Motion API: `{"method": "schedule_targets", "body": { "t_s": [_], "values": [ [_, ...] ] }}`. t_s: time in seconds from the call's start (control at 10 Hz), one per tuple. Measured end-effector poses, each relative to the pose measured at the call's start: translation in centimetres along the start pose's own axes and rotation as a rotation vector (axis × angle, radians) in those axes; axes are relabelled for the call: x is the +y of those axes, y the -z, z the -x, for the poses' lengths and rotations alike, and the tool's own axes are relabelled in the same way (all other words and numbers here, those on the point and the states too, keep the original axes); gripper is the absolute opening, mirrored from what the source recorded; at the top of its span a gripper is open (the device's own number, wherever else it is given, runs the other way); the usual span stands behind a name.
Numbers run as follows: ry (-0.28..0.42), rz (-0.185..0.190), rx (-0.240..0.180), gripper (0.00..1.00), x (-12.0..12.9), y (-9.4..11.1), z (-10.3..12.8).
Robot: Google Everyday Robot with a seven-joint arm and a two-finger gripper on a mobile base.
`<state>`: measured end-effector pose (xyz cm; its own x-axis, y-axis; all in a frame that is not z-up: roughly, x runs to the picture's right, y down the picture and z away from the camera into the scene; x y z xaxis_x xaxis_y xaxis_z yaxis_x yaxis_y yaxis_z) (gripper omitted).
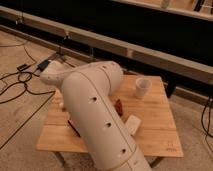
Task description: Stand the bottle upright
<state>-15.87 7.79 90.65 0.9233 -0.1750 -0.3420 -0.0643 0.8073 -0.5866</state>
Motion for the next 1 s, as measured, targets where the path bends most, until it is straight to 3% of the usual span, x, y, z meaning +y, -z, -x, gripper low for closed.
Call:
{"method": "schedule_targets", "body": {
  "t_s": [0.2,0.6,1.0],
  "values": [
    [0.024,-0.007,0.012,0.65,-0.4,-0.7,0.6],
    [0.092,-0.061,0.027,0.65,-1.4,-0.5,2.3],
    [0.135,-0.060,0.022,0.65,-0.3,-0.8,3.9]
  ]
}}
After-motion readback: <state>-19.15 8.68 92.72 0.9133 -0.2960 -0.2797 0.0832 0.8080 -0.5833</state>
